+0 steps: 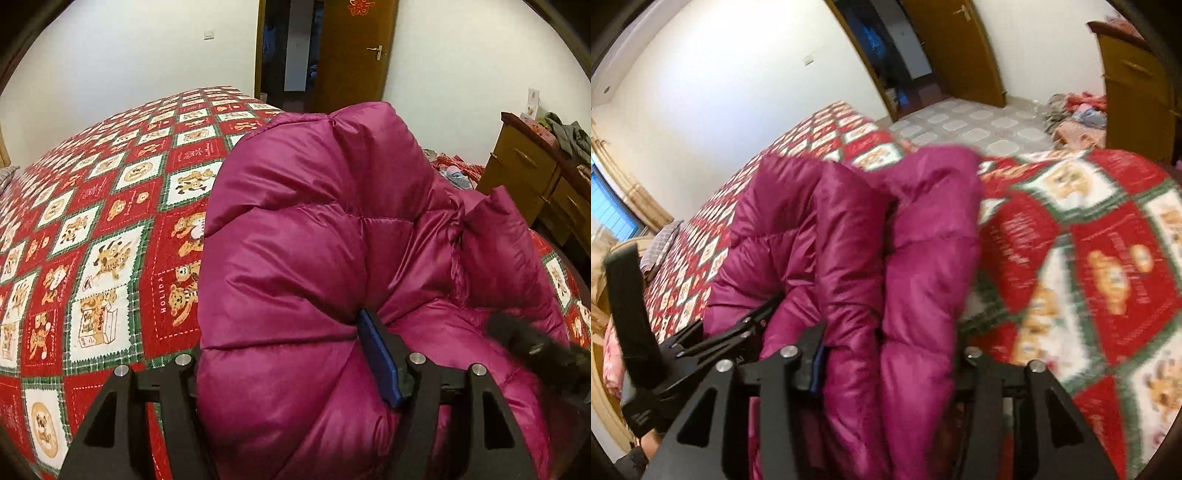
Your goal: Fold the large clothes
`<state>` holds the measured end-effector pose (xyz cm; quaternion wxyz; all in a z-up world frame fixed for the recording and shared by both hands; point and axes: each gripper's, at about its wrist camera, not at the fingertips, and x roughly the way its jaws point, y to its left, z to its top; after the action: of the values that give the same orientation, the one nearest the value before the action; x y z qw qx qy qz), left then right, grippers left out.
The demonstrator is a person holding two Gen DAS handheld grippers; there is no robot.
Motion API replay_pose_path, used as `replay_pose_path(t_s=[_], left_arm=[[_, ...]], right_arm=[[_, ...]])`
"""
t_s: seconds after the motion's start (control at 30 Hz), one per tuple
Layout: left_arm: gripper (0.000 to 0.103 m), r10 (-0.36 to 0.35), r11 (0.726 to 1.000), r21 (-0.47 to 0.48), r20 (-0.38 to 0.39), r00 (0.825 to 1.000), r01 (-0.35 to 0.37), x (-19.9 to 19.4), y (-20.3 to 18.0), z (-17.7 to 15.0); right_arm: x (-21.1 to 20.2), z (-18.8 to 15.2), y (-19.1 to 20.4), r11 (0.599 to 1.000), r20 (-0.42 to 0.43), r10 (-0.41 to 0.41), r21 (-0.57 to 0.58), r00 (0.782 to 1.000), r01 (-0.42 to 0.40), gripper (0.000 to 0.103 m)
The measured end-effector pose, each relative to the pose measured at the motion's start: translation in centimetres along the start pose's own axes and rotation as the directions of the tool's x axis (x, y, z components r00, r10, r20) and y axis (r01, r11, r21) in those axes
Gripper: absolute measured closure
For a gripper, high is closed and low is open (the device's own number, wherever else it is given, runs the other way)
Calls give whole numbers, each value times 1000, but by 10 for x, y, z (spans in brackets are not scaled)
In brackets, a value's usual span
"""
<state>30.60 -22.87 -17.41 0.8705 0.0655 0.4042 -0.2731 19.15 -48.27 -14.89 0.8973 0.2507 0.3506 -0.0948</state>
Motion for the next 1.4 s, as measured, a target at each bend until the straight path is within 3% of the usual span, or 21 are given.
replay_pose_path(t_s=[0.13, 0.23, 0.37, 0.47, 0.63, 0.87, 1.0, 1.1, 1.23, 1.4], left_arm=[[36, 7, 1000, -2, 4, 1000, -7, 1, 1, 1], [35, 19, 1000, 4, 7, 1000, -19, 3, 0, 3], [35, 29, 1000, 8, 8, 1000, -29, 0, -4, 1], [35, 40, 999, 17, 11, 999, -40, -1, -6, 0], [35, 33, 999, 29, 0, 999, -33, -4, -4, 1], [35, -18, 1000, -10, 4, 1000, 18, -20, 6, 23], [31, 65, 998, 16, 67, 996, -66, -23, 9, 47], [27, 86, 996, 22, 91, 992, -89, -19, 19, 69], [25, 162, 984, 63, 56, 985, -166, 18, 28, 90], [18, 222, 970, 107, -32, 975, -217, 60, 23, 89]], right_arm=[[-48, 6, 11, 990, 150, -126, -49, 981, 134, 52], [-67, 19, 34, 981, 211, -139, -107, 967, 164, 56], [-44, 44, 60, 979, 161, -114, -149, 980, 138, 61], [-2, 59, 66, 976, 66, -134, -161, 989, 143, 63], [35, 48, 39, 956, -19, -249, -167, 968, 243, 72], [35, 30, 9, 955, -10, -257, -155, 966, 253, 75], [38, 31, 13, 951, -6, -265, -166, 964, 261, 75], [41, 31, 16, 947, -6, -272, -180, 962, 267, 75], [40, 32, 14, 958, -5, -245, -157, 969, 242, 75], [41, 33, 11, 966, -9, -221, -137, 975, 217, 75]])
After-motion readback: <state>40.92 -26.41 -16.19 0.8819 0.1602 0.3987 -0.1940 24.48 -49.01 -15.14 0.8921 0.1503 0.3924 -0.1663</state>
